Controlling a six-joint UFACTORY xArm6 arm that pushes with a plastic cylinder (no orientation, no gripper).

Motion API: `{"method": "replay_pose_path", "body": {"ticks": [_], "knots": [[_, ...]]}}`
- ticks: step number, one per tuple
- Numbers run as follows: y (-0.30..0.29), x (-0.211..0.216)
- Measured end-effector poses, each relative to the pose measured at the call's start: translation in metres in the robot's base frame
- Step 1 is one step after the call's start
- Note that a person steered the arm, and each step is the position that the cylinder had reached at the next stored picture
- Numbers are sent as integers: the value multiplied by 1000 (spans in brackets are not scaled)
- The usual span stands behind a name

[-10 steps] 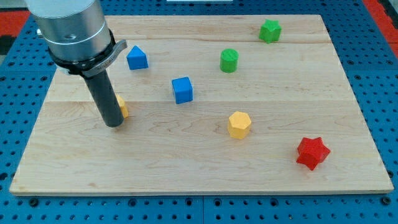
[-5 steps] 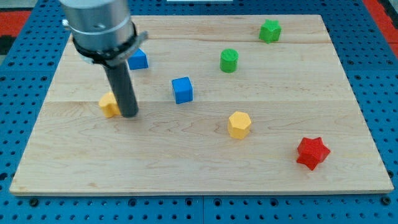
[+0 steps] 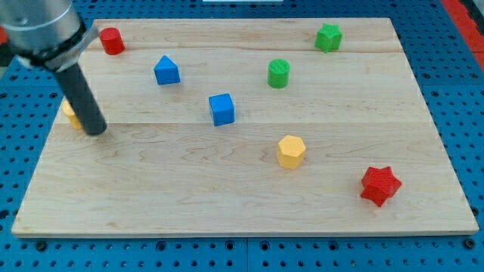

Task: Push the yellow heart towards up

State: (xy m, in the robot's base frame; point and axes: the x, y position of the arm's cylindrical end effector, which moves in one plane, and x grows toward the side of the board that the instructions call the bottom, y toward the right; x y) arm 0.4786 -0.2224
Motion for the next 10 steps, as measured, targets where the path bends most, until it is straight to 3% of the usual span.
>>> {"method": "replay_pose_path", "body": {"ticks": [1, 4, 7, 9, 10], "knots": [[-57, 28], [-82, -63], [25, -29], [41, -58], [63, -43]]}}
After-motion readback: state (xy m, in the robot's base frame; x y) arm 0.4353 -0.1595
